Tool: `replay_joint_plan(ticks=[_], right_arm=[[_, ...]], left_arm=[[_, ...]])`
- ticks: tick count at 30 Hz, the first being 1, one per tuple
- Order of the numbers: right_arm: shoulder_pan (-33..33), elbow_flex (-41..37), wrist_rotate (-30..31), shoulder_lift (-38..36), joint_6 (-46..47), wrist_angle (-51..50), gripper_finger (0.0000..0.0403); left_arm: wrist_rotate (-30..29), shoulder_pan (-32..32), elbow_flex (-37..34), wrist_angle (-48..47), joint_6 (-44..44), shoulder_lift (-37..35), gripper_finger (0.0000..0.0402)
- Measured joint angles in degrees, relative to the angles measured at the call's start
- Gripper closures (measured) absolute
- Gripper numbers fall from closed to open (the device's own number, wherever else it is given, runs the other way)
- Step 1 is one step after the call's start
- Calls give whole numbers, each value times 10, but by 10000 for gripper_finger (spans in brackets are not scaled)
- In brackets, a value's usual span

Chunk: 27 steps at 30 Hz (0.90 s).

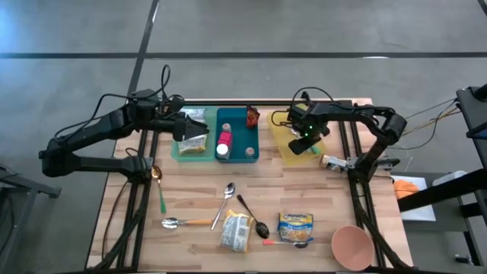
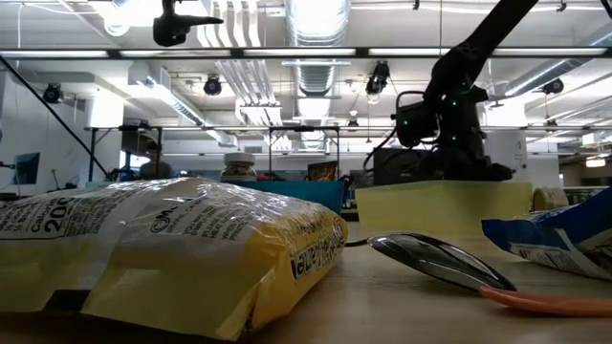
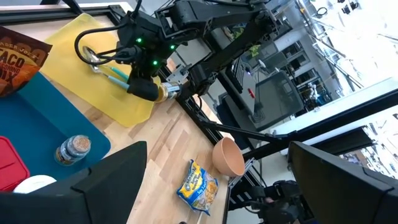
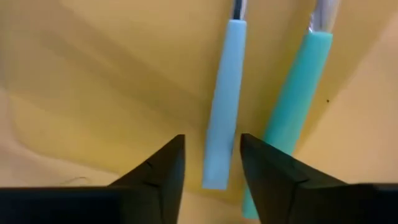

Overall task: Pick & Place Food Item
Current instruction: Put the gold seasoning bottle into the blue bin

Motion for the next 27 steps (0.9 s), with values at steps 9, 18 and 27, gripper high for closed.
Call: replay_joint_plan(ticks=[9, 18, 27], right_arm=[[6, 33, -17, -9, -17, 7, 134], [37, 101, -9, -14, 16, -59, 87], [135, 154, 34, -83, -15, -182, 86]], left_arm=[[0, 0, 0, -14, 2, 0, 5], [9, 0, 0, -16, 8, 0, 5], [46, 0, 0, -17, 34, 0, 5]])
